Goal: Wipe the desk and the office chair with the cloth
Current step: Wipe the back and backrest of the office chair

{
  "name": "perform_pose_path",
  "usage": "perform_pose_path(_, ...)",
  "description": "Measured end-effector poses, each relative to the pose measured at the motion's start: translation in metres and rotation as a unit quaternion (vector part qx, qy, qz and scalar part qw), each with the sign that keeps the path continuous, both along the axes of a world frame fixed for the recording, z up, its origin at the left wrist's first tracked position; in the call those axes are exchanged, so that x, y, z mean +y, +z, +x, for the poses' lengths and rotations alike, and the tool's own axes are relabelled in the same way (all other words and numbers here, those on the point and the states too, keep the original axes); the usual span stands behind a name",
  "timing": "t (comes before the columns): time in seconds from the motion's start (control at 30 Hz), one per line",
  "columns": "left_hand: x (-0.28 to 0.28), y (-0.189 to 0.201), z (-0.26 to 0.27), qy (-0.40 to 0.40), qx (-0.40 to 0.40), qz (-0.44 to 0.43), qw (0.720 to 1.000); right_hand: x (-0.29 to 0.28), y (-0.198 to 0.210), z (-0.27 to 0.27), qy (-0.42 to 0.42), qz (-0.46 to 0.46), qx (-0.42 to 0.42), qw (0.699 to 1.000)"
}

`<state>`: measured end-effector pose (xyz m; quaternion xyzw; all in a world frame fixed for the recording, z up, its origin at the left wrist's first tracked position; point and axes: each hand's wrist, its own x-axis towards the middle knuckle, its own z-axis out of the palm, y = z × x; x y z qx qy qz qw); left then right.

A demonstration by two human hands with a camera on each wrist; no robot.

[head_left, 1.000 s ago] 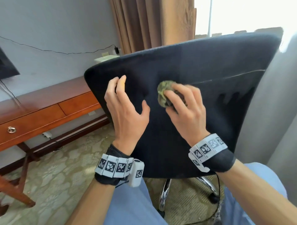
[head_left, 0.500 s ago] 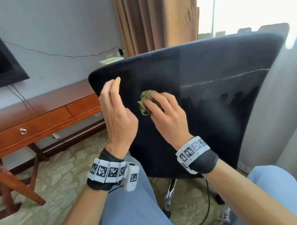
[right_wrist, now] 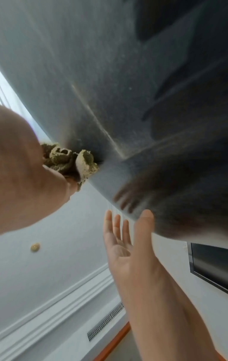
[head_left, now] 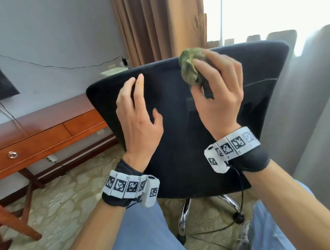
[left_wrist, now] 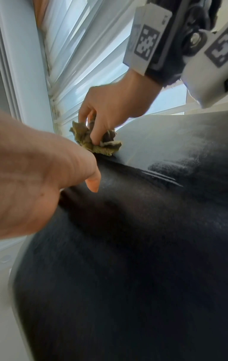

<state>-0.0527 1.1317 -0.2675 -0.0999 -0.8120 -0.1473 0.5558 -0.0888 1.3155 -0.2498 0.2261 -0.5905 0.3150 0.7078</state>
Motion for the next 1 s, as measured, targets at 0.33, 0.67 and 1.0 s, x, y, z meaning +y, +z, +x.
perform_pose_path(0.33, 0.011, 0.01, 0.0, 0.048, -0.031, -0.051, 0.997, -0.008, -0.105, -0.013, -0.039, 0.145, -0.115, 0.982)
perform_pose_path(0.67, 0.018, 0.022, 0.007, 0.054, -0.033, -0.064, 0.996, 0.002, -0.002, 0.013, -0.029, 0.0, -0.016, 0.999)
perform_pose_path(1.0, 0.037, 0.029, 0.002, 0.112, -0.079, -0.13, 0.982, 0.006, -0.123, -0.006, -0.058, 0.142, -0.16, 0.975)
